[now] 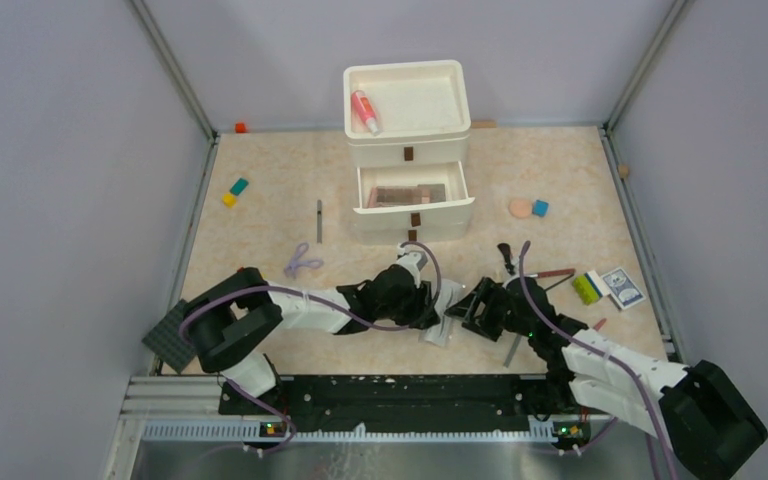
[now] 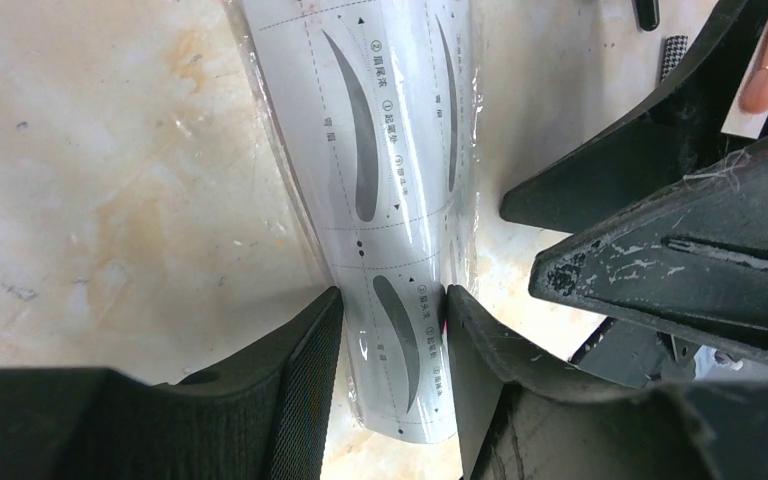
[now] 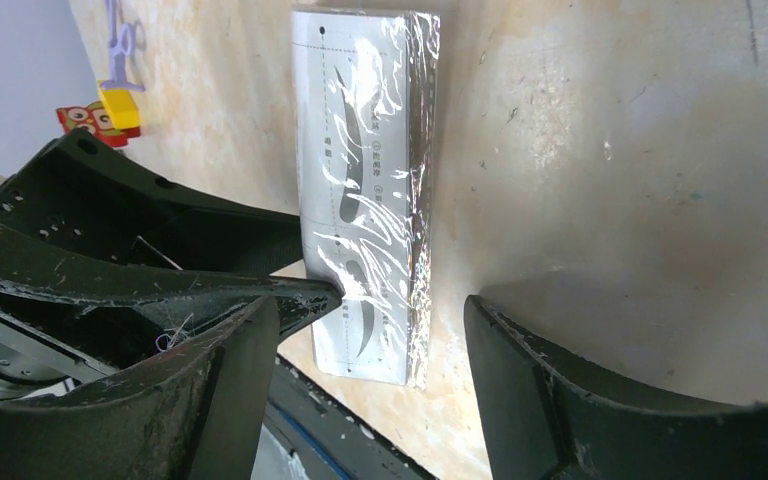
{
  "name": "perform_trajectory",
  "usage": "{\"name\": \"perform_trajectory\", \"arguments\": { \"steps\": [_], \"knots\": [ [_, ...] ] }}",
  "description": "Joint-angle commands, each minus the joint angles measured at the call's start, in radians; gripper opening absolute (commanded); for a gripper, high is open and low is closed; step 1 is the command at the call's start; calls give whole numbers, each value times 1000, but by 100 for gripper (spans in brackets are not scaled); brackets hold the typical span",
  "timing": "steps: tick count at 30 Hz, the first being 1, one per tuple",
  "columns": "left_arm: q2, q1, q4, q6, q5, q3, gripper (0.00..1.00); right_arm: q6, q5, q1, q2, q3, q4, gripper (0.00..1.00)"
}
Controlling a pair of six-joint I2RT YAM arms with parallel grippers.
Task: Organize the makeup
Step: Pick up the makeup from the center of the board.
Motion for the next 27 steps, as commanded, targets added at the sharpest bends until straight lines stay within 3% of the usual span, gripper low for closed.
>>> {"name": "perform_trajectory", "arguments": {
  "steps": [1,21,27],
  "knots": [
    [30,10,-232,32,-25,-105,50,15,-12,-15,47,-54,-1,69],
    [-1,11,-63,38,129,-140,53,107,-61,-32,245,-114,358,70],
    [-3,11,-63,42,126,-141,66,125,-83,-32,334,-121,463,65]
  ]
}}
